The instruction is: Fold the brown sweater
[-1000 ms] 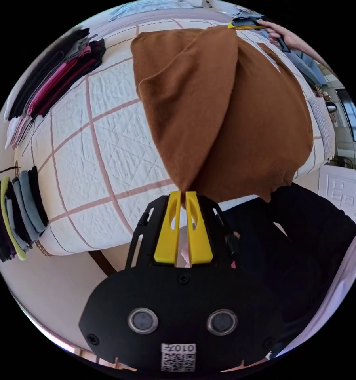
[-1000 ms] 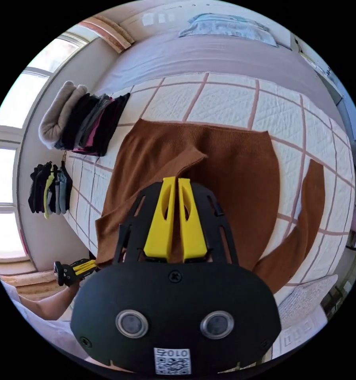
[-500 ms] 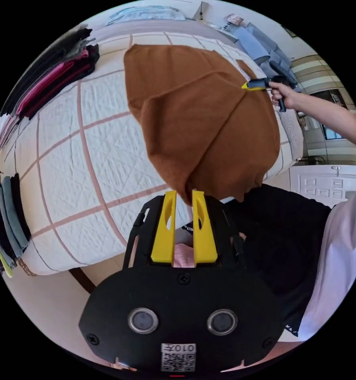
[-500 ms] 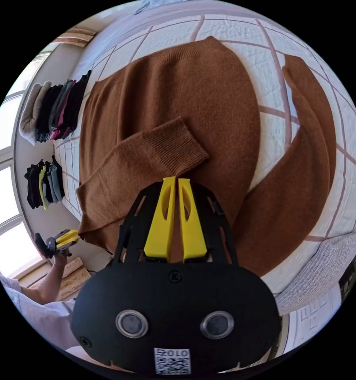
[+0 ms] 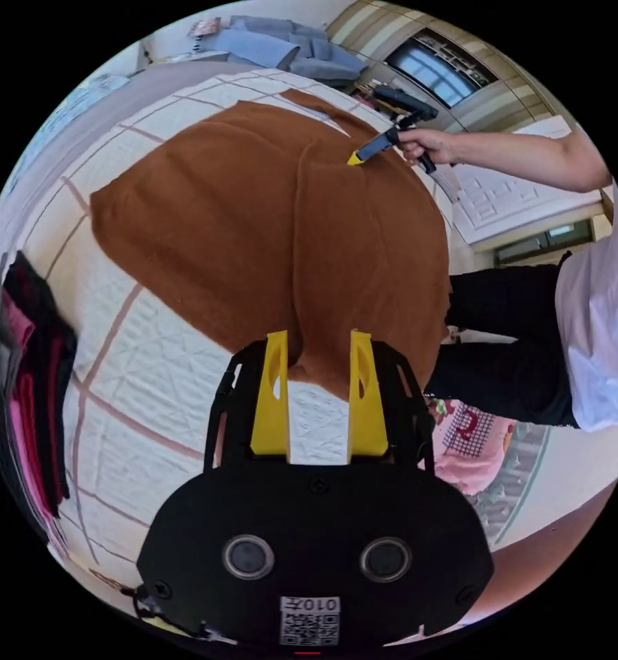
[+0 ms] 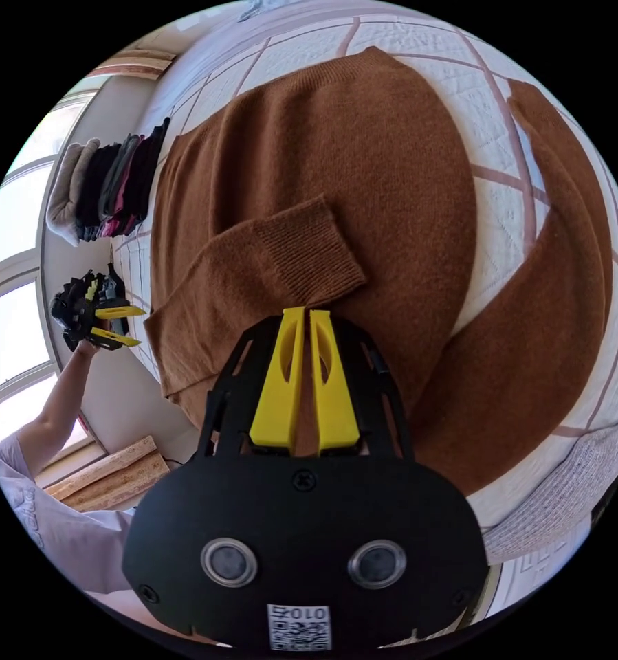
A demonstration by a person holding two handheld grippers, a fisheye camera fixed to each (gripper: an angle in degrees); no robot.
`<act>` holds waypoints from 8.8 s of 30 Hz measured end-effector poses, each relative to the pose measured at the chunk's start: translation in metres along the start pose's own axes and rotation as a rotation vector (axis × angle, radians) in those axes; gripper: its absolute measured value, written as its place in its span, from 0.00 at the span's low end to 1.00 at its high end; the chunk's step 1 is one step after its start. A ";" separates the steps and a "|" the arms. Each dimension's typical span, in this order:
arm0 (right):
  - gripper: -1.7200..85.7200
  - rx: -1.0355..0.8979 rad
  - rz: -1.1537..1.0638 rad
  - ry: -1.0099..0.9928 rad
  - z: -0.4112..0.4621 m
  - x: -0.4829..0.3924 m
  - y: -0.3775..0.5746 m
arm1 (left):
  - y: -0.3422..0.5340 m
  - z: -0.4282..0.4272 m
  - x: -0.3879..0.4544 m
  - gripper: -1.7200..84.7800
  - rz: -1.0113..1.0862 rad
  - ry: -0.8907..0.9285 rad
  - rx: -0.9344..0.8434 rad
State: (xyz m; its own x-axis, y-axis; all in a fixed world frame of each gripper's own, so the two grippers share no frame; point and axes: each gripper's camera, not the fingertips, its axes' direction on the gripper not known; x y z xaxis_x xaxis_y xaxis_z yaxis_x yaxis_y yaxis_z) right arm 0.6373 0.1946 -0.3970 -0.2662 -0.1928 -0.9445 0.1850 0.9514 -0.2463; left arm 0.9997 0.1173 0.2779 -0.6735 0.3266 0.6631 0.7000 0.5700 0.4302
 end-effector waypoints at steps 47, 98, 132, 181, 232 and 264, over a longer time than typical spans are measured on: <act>0.07 0.532 0.353 0.329 -0.059 0.130 0.135 | 0.009 0.014 0.173 0.11 -0.293 0.249 0.319; 0.13 0.047 -0.455 -0.043 -0.010 0.012 0.118 | -0.147 0.061 0.285 0.06 -0.500 0.297 0.355; 0.12 0.057 -0.649 0.305 -0.080 -0.057 0.101 | -0.228 0.086 0.367 0.26 -0.358 0.581 0.114; 0.07 0.037 -0.423 -0.064 -0.145 -0.057 -0.089 | -0.200 -0.124 0.100 0.23 -0.155 -0.204 0.116; 0.08 -0.129 -0.327 0.181 0.002 0.042 -0.021 | -0.147 -0.244 -0.109 0.07 -0.559 -0.279 -0.042; 0.07 -0.248 -0.418 0.714 0.224 -0.035 0.072 | -0.022 -0.037 0.058 0.14 -0.701 0.285 0.234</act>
State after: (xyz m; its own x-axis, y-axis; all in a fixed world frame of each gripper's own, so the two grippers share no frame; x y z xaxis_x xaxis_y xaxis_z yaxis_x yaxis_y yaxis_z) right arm 0.8724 0.2158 -0.4301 -0.8124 -0.4211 -0.4035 -0.2508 0.8769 -0.4100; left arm 0.9541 0.0957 0.3298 -0.8302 -0.3550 0.4297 0.0450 0.7257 0.6865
